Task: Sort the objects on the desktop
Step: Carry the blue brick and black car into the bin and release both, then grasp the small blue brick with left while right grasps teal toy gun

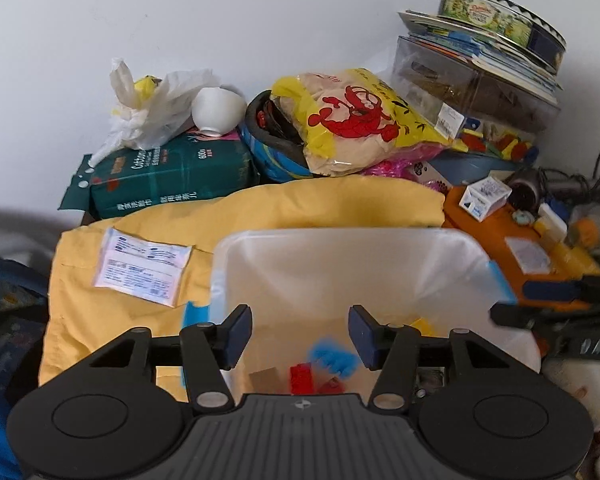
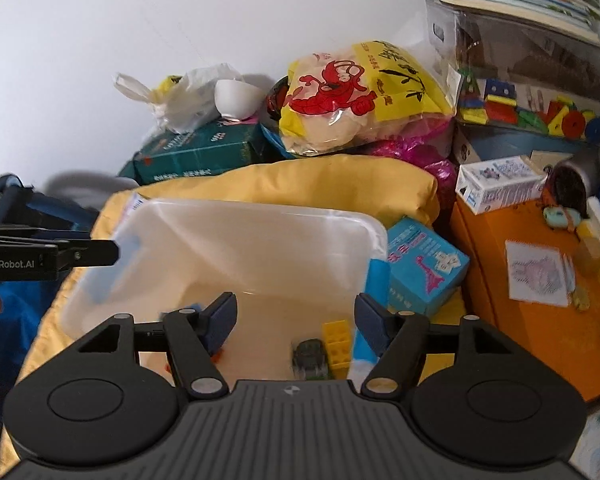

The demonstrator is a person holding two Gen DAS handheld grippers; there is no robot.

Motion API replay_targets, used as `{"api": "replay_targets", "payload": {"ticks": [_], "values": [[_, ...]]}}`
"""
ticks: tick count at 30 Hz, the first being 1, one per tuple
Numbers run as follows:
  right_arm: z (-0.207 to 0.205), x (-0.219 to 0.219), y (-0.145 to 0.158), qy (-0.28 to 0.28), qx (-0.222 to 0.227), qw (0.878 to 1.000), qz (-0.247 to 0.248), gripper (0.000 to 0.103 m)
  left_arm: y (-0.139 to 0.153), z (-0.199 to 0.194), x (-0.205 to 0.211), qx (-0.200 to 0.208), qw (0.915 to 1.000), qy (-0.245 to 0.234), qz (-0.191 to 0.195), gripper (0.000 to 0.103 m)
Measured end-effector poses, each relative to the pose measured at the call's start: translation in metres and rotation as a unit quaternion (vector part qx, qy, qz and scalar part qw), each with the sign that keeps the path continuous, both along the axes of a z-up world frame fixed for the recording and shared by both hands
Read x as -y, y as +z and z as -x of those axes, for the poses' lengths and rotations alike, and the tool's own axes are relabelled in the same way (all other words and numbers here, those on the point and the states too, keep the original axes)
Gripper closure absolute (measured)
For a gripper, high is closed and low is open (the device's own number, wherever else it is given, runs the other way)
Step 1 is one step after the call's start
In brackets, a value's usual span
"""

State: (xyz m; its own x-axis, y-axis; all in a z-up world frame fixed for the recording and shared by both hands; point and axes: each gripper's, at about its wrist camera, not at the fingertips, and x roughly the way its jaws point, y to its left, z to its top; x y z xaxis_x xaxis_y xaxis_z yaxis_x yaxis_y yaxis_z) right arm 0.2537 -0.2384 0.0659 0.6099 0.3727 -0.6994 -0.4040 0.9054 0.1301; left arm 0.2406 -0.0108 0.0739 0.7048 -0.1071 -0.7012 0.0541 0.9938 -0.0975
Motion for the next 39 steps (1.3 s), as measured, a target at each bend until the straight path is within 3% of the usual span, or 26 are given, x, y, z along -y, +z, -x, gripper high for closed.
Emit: {"api": "replay_targets", "payload": {"ticks": [3, 8, 11, 16, 22, 25, 26, 31, 33, 39], "values": [[0.010, 0.008, 0.001, 0.000, 0.005, 1.000, -0.020, 0.035, -0.004, 0.025, -0.003, 0.012, 0.9997, -0.021, -0.004, 0.046], [0.051, 0.022, -0.007, 0.014, 0.017, 0.999, -0.043, 0.034, -0.024, 0.100, 0.000, 0.031, 0.9983, -0.049, 0.000, 0.046], [0.084, 0.028, -0.020, 0.023, 0.033, 0.999, -0.033, 0.032, -0.051, 0.141, 0.003, 0.020, 0.9986, -0.044, 0.021, 0.046], [0.129, 0.025, -0.059, 0.047, 0.024, 0.999, 0.008, 0.031, -0.101, 0.181, 0.021, -0.035, 0.9979, -0.041, 0.035, 0.046], [0.151, 0.023, -0.087, 0.050, -0.007, 0.998, 0.029, 0.031, -0.141, 0.194, 0.047, -0.070, 0.9947, -0.072, 0.021, 0.051], [0.157, 0.021, -0.091, 0.057, -0.012, 0.998, 0.035, 0.031, -0.152, 0.193, 0.051, -0.085, 0.9935, -0.075, 0.012, 0.075], [0.158, 0.020, -0.091, 0.059, -0.012, 0.998, 0.036, 0.031, -0.153, 0.194, 0.051, -0.081, 0.9939, -0.074, 0.007, 0.077], [0.161, 0.005, -0.094, 0.077, -0.013, 0.996, 0.032, 0.027, -0.146, 0.202, 0.037, -0.067, 0.9958, -0.062, 0.008, 0.077], [0.161, -0.006, -0.100, 0.089, -0.010, 0.995, 0.035, 0.020, -0.142, 0.204, 0.031, -0.064, 0.9966, -0.050, 0.013, 0.077], [0.155, -0.038, -0.125, 0.112, -0.028, 0.992, 0.046, 0.019, -0.129, 0.209, 0.016, -0.056, 0.9978, -0.027, 0.025, 0.077]]}}
